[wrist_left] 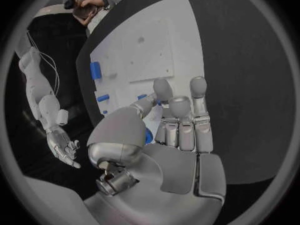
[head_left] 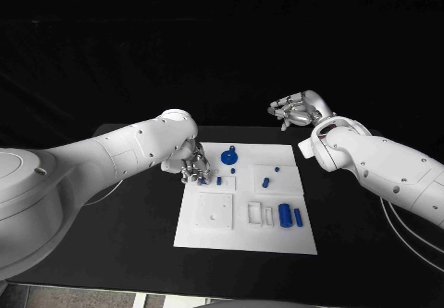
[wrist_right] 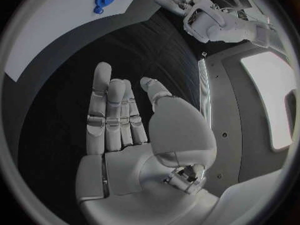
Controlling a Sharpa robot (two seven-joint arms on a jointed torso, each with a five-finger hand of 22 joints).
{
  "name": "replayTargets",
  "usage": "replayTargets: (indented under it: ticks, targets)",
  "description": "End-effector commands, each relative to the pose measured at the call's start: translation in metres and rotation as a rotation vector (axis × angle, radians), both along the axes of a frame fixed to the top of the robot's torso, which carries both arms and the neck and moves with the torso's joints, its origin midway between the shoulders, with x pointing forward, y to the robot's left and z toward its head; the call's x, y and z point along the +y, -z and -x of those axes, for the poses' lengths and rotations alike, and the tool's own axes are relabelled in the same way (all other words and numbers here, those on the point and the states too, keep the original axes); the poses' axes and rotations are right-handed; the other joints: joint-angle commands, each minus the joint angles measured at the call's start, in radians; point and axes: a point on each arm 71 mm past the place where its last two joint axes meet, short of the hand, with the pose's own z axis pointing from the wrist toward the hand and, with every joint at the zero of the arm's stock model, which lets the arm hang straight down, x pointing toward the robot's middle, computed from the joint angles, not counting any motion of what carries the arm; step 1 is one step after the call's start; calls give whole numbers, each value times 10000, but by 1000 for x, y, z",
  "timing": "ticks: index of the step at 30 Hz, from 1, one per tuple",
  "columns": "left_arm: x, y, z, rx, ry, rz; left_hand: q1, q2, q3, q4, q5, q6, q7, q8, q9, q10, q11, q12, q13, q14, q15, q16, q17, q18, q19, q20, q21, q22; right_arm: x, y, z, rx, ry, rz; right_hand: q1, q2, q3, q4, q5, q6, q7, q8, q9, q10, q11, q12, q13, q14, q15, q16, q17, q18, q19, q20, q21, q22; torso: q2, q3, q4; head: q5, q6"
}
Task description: Assemble the parts on the task board
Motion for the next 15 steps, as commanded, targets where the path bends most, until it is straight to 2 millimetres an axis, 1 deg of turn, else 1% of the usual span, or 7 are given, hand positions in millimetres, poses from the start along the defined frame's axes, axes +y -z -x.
replayTargets:
  ticks: [1,6,15]
  targets:
    - [-1,2,1,8,215,-311,231,104,815,-841,-27,404,-322,-46,25,31,-49,14,-2,44,7,30,0,-66,33,27,-6,186,2,0,0,5,-162,22,-6,-127,55,7,35,-48,34,-48,-15,-55,24,40,-15,-96,2,28,-15,96,290,44,31,-9,9,-5,1,-21,-18]
    - [-3,4,1,-22,233,-314,262,88,789,-813,-74,392,-320,-51,33,35,-48,23,6,48,6,27,2,-65,37,26,-5,184,2,0,0,3,-166,19,-6,-127,55,7,35,-48,34,-48,-15,-55,24,40,-15,-96,2,28,-15,96,290,44,31,-9,9,3,-2,-33,-20]
    - [-5,6,0,-99,206,-197,329,85,738,-760,-213,382,-318,-67,29,37,-43,33,15,54,9,33,12,-68,43,29,-7,186,4,0,0,1,-189,7,-18,-147,93,19,53,-43,33,-46,-14,-57,25,40,-14,-97,3,27,-15,96,286,44,35,-4,7,2,0,-51,-55]
